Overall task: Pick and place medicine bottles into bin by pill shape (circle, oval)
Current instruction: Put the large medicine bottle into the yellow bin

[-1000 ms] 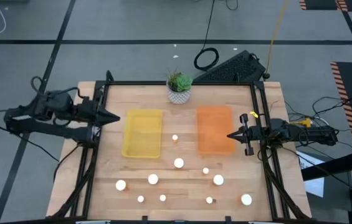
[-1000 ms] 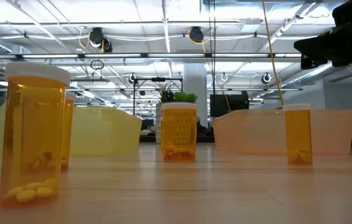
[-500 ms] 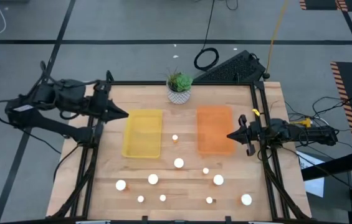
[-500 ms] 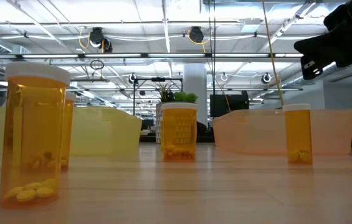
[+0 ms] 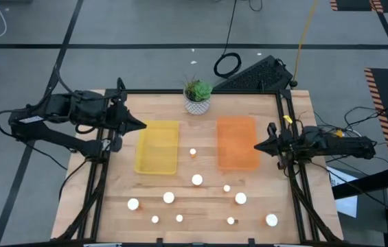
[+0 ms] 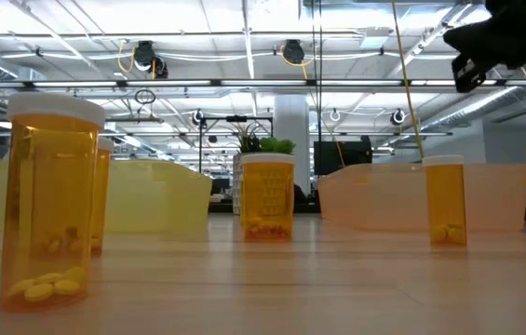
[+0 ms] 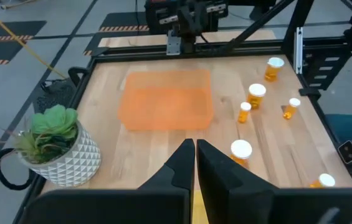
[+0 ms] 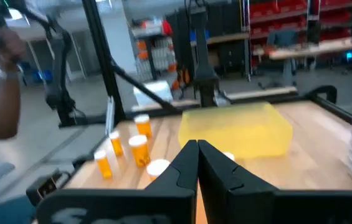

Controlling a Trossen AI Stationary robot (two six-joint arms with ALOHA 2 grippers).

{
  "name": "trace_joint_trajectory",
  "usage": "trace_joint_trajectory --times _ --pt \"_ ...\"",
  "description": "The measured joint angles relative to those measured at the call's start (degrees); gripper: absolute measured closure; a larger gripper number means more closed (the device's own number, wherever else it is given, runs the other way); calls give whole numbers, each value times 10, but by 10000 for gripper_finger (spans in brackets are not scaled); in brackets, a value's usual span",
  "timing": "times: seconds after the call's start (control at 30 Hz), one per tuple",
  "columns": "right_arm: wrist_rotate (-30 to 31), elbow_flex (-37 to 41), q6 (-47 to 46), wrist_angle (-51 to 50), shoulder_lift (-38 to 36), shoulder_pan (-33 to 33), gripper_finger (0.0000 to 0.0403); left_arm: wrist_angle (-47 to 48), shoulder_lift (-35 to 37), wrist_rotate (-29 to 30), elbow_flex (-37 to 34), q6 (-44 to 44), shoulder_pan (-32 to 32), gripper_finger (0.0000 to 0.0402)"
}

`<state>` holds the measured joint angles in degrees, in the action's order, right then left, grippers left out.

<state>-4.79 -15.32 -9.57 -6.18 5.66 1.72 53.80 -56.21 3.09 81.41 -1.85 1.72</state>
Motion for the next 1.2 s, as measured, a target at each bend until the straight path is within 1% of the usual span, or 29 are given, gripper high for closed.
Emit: trace_joint_trajectory --times 0.17,0.37,0.6,0.7,0.8,0.93,1.03,1.1,1.2 --pt "1 -123 20 -66 74 0 403 -3 -2 0 0 0 0 380" --pt "2 -276 28 -178 192 0 403 -15 -11 1 0 1 10 380" --pt "2 -439 27 -304 327 0 403 -16 -31 2 -1 9 42 380" --pt "2 -492 15 -339 375 0 403 -19 -43 14 -3 17 61 380" --pt "2 -515 13 -346 406 0 403 -33 -53 26 -18 32 81 380" --pt "2 -515 -8 -363 429 7 403 -47 -62 32 -51 74 117 380" --pt "3 -515 -30 -378 440 23 403 -56 -62 59 -83 113 152 380" --pt "18 -515 -45 -380 446 42 403 -72 -62 71 -107 141 173 380" --pt "64 -515 -62 -380 449 77 403 -75 -62 77 -133 206 211 380"
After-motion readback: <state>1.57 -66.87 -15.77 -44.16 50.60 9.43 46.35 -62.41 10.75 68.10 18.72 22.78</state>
